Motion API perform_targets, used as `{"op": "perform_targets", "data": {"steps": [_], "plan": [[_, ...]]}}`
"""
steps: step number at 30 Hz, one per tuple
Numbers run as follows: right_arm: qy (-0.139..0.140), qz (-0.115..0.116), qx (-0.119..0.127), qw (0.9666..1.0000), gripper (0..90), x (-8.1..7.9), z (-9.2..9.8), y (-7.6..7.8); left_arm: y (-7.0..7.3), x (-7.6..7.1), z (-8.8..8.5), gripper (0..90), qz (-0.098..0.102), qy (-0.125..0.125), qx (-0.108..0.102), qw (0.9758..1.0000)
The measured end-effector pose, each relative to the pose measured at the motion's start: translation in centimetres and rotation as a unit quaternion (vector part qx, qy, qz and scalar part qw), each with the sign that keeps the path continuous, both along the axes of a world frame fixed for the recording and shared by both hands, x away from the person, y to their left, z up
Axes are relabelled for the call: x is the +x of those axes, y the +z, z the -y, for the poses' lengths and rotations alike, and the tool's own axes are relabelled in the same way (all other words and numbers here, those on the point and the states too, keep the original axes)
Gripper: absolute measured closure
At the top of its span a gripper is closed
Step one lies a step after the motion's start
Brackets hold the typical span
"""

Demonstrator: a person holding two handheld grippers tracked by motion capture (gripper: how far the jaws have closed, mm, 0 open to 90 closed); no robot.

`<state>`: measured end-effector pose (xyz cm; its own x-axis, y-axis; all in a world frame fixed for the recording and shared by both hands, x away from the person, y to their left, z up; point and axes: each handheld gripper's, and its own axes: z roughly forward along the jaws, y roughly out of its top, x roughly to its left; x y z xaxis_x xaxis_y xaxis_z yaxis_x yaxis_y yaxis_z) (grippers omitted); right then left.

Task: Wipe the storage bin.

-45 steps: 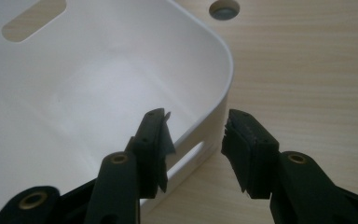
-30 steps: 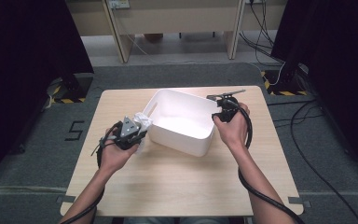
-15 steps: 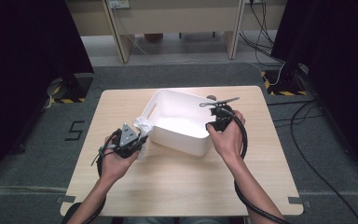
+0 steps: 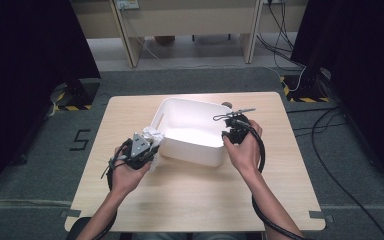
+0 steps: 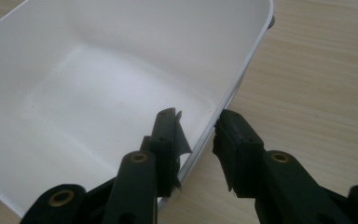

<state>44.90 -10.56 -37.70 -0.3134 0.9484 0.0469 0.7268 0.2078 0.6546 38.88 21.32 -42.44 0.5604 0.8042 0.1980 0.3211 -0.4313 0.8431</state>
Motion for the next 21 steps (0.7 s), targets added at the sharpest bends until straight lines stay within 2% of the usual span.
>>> {"op": "perform_targets", "data": {"steps": [3, 4, 14, 18, 21], "plan": [[0.004, 0.003, -0.003, 1.0, 68.8, -0.01, -0.05, 0.0, -0.29, -0.07, -0.09, 78.4, -0.003, -0.004, 0.005, 1.0], [0.004, 0.003, -0.003, 1.0, 68.8, -0.02, -0.13, 0.02, -0.37, -0.2, -0.04, 78.4, -0.009, -0.002, 0.002, 1.0], [0.015, 0.007, -0.006, 0.9998, 69.7, 0.14, 0.02, -0.08, -0.1, -0.3, 0.17, 78.3, -0.014, -0.008, -0.001, 0.9999], [0.017, 0.01, -0.009, 0.9998, 69.7, 0.11, -0.01, -0.08, -0.15, -0.26, 0.19, 78.3, -0.007, -0.01, 0.005, 0.9999], [0.016, 0.009, -0.009, 0.9998, 69.7, 0.1, -0.07, -0.07, -0.39, -0.16, 0.21, 78.4, -0.014, -0.006, -0.003, 0.9999]]}}
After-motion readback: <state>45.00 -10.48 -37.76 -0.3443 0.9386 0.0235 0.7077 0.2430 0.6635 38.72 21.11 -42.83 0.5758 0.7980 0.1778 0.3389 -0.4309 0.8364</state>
